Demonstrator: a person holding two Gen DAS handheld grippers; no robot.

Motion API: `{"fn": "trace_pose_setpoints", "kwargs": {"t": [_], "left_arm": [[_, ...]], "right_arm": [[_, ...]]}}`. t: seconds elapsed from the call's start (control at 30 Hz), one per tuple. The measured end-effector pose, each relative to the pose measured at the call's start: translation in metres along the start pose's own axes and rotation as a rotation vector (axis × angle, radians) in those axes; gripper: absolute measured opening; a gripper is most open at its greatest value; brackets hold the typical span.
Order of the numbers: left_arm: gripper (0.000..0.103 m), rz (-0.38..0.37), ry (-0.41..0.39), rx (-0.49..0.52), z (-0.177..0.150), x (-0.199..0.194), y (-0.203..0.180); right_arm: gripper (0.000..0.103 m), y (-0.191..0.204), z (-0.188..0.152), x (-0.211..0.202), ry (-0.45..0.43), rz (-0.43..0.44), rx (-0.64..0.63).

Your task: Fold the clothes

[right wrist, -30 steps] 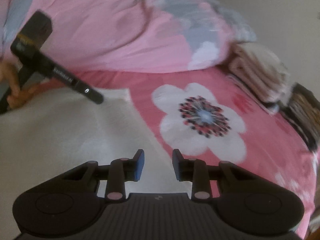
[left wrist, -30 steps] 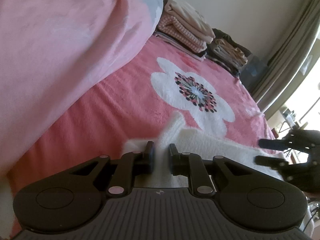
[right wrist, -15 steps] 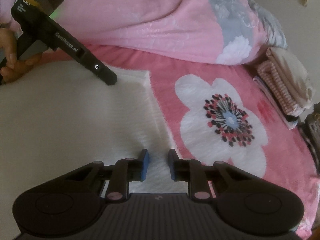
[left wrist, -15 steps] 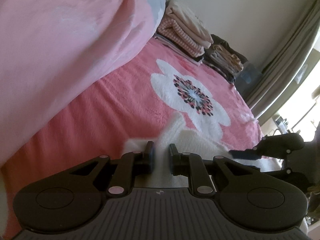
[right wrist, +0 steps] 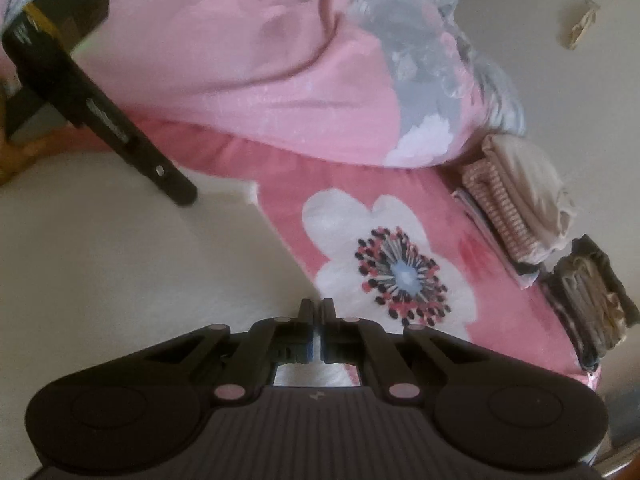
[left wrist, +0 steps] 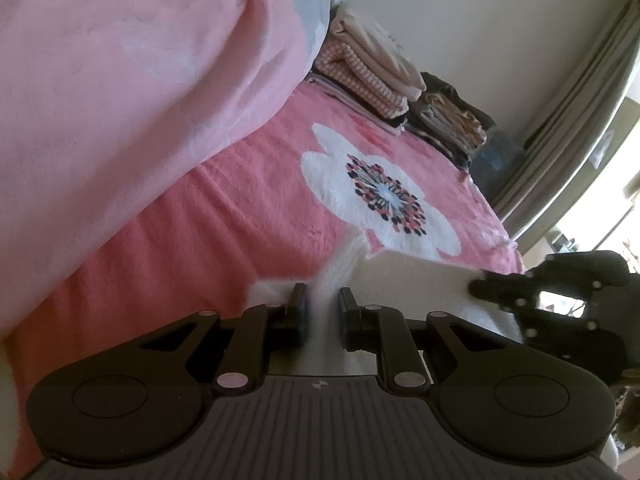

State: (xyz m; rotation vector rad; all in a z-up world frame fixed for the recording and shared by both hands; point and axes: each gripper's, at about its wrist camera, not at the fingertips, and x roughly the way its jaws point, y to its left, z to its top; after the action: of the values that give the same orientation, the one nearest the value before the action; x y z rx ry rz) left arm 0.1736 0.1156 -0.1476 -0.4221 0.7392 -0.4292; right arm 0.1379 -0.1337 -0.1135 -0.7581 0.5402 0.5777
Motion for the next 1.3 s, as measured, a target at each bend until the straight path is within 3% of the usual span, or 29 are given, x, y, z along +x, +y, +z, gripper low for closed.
{"fn": "trace_pose_setpoints", "kwargs": {"t": [0.17, 0.23, 0.33, 0.4, 0.53, 0.8, 0.83, 0.93, 1.1, 1.13, 1.2, 1.3], "left_arm": [[0.018, 0.014, 0.002, 0.009, 0.000, 0.001, -0.002], [0.018, 0.023, 0.002, 0.018, 0.000, 0.001, -0.003], [0.018, 0.034, 0.002, 0.028, 0.000, 0.000, -0.006], [0.018, 0.034, 0.001, 0.028, 0.000, 0.001, -0.005], [0.018, 0.033, 0.000, 0.027, 0.000, 0.001, -0.005], [0.018, 0.030, 0.000, 0.024, -0.001, 0.003, -0.004], [0.018, 0.029, 0.000, 0.024, 0.000, 0.003, -0.004], [0.018, 0.027, 0.001, 0.020, 0.000, 0.003, -0.003], [0.018, 0.037, 0.003, 0.038, 0.000, 0.004, -0.005], [0.018, 0.042, 0.001, 0.047, -0.001, 0.004, -0.006], [0.018, 0.051, -0.001, 0.063, -0.001, 0.003, -0.009], [0.016, 0.062, -0.006, 0.090, -0.001, 0.002, -0.014]], "right_arm": [[0.002, 0.009, -0.010, 0.032, 0.053, 0.014, 0.019], [0.003, -0.005, -0.010, 0.027, 0.038, 0.038, 0.103], [0.018, -0.032, -0.011, 0.014, 0.004, 0.076, 0.254], [0.020, -0.061, -0.018, -0.003, -0.038, 0.037, 0.357], [0.020, -0.110, -0.040, -0.036, -0.039, -0.059, 0.461], [0.020, -0.117, -0.087, -0.073, 0.071, -0.056, 0.448], [0.023, -0.115, -0.093, -0.078, 0.081, -0.056, 0.472], [0.046, -0.122, -0.117, -0.090, 0.096, -0.083, 0.655], [0.045, -0.144, -0.175, -0.087, 0.157, -0.063, 1.031], [0.040, -0.147, -0.186, -0.086, 0.160, -0.048, 1.100], [0.013, -0.148, -0.198, -0.085, 0.135, -0.008, 1.168], [0.007, -0.141, -0.199, -0.096, 0.066, -0.050, 1.179]]}}
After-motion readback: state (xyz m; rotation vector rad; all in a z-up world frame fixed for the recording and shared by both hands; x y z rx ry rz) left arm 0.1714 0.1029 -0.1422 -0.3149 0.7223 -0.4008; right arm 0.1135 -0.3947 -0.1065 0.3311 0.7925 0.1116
